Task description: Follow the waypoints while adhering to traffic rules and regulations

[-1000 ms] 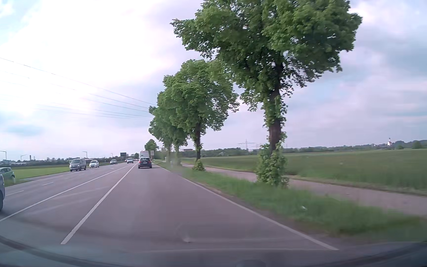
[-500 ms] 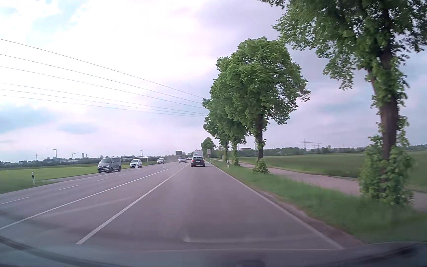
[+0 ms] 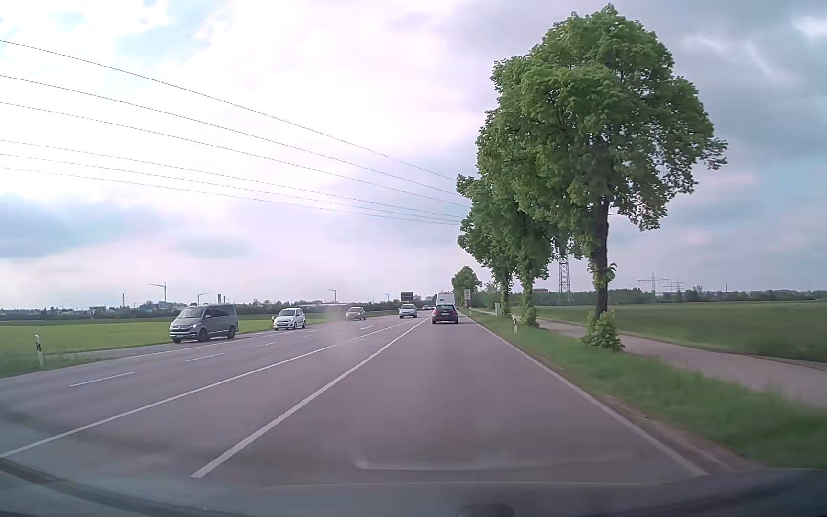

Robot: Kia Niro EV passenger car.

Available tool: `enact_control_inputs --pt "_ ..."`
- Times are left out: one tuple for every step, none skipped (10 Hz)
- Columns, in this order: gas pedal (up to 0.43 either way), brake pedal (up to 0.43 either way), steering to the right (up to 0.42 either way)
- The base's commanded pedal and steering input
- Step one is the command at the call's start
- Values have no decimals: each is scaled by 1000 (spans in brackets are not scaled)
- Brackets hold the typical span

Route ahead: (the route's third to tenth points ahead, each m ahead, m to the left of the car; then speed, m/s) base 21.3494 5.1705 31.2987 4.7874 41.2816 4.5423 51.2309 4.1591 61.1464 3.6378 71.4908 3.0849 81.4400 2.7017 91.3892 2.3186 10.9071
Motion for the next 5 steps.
enact_control_inputs --pt "378 0 -9" --pt "378 0 3" --pt "378 0 8" --pt "378 0 8" --pt "378 0 8"
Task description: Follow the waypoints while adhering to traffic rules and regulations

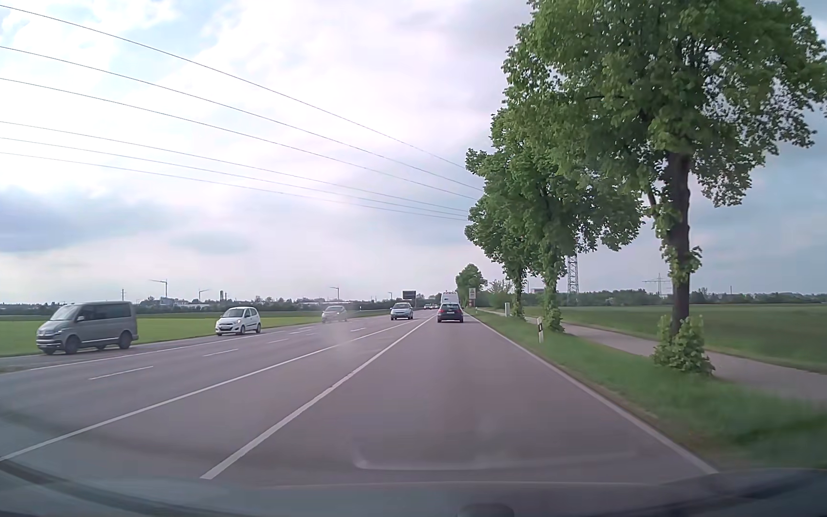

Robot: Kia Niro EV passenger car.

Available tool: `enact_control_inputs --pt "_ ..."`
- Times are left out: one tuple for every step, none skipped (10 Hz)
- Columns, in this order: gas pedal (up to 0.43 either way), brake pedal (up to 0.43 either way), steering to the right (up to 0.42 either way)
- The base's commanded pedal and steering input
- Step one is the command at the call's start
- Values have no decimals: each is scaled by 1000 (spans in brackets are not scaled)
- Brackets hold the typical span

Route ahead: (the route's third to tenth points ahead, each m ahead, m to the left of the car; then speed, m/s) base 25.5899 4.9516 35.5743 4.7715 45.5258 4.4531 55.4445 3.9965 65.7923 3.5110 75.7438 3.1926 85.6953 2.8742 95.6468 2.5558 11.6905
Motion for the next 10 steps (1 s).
enact_control_inputs --pt "378 0 7" --pt "378 0 7" --pt "378 0 7" --pt "378 0 6" --pt "378 0 5" --pt "370 0 5" --pt "370 0 5" --pt "358 0 4" --pt "339 0 2" --pt "331 0 0"
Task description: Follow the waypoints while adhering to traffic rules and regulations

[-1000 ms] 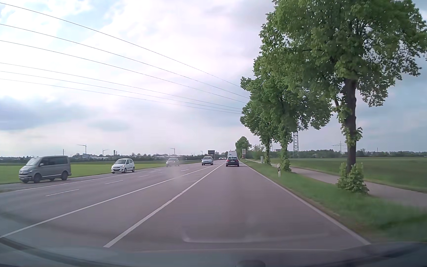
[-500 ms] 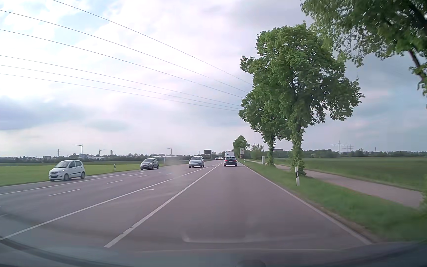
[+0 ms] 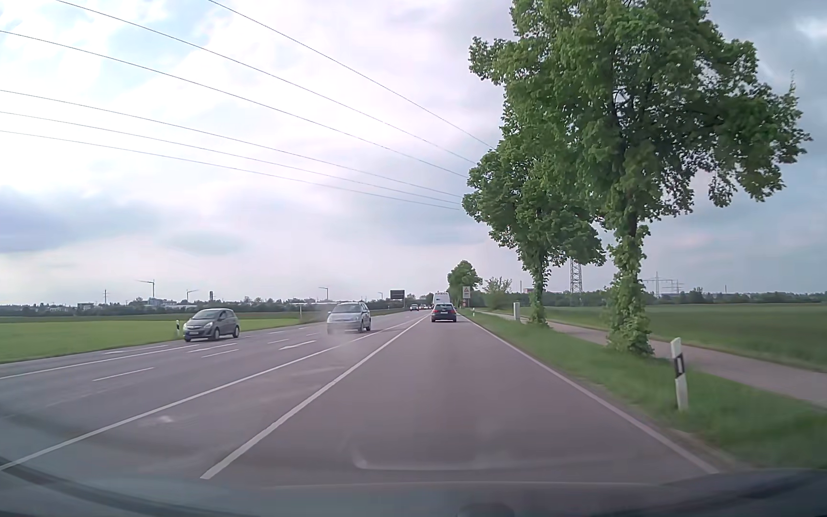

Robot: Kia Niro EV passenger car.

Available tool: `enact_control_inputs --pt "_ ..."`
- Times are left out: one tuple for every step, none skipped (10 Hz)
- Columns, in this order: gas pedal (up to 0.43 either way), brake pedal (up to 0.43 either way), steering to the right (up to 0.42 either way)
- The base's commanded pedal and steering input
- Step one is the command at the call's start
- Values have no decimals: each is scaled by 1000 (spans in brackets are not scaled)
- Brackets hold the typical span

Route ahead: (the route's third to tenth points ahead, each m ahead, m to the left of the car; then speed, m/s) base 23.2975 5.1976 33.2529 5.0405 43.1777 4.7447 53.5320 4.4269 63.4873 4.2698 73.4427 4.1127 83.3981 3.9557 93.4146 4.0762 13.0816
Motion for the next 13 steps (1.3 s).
enact_control_inputs --pt "311 0 -1" --pt "299 0 -1" --pt "287 0 -1" --pt "280 0 0" --pt "280 0 -1" --pt "280 0 -1" --pt "280 0 0" --pt "287 0 -1" --pt "311 0 -1" --pt "331 0 -1" --pt "339 0 -1" --pt "350 0 -1" --pt "350 0 0"
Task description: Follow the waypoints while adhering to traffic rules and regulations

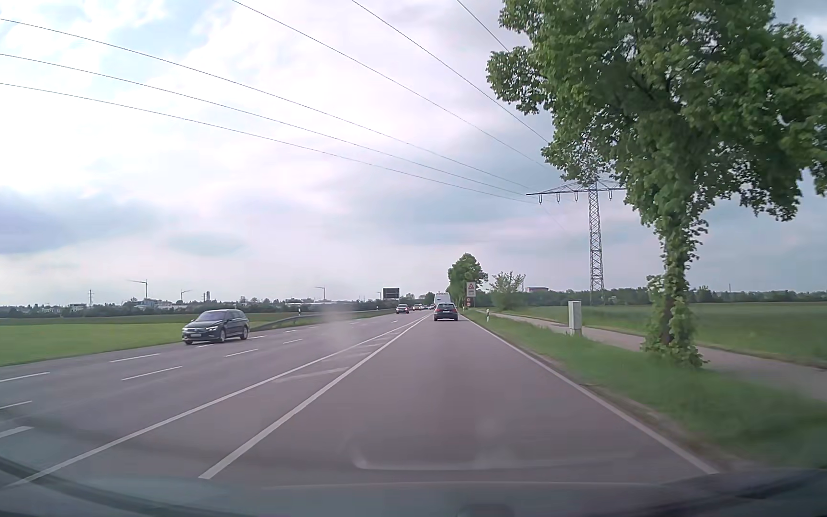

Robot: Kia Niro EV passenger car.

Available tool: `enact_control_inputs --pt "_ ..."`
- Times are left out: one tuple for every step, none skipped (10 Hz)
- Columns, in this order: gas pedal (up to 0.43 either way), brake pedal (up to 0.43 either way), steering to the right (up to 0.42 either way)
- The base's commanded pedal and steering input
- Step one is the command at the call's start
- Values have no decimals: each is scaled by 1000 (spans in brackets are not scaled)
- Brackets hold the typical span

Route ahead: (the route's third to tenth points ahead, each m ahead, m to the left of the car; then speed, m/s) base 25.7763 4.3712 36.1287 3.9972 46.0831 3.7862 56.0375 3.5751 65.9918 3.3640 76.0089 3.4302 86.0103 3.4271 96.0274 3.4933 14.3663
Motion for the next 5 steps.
enact_control_inputs --pt "350 0 0" --pt "350 0 0" --pt "350 0 0" --pt "350 0 0" --pt "350 0 0"
